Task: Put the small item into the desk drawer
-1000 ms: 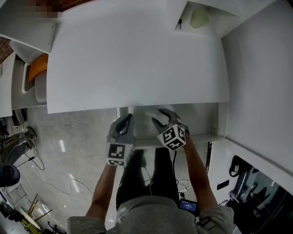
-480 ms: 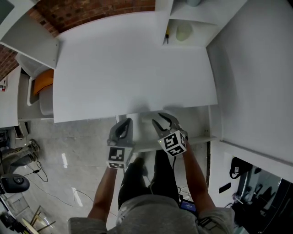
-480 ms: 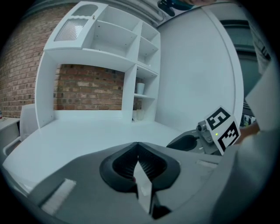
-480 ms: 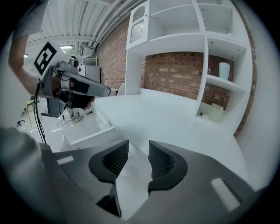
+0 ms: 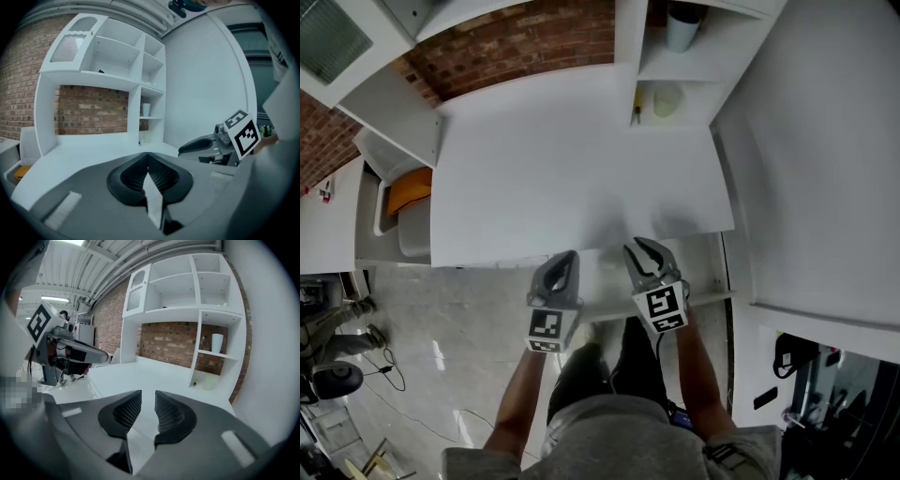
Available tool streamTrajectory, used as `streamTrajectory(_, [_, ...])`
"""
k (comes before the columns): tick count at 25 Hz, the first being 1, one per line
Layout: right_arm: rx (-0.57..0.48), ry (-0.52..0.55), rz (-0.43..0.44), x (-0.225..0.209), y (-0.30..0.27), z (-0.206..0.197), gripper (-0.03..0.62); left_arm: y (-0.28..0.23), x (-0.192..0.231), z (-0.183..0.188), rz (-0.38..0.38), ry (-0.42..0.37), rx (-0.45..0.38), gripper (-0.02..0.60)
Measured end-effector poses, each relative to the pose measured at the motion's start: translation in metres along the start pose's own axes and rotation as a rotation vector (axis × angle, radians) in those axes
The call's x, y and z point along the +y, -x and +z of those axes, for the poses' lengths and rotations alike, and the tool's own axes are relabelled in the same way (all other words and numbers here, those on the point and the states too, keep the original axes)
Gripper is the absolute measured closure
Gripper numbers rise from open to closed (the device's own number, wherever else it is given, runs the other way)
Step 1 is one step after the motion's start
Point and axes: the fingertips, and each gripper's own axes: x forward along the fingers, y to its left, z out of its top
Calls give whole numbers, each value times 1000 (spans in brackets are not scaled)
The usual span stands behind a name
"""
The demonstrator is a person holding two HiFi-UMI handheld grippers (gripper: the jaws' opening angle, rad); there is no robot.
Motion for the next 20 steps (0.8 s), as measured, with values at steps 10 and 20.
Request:
streamTrajectory(10, [-75,-67,-79,-8,36,43,521,29,-4,38,-7,-14,-35,569])
streamTrajectory(20, [-120,-86,-166,-10,70,63,565,53,1,61,-1,-21,-73,569])
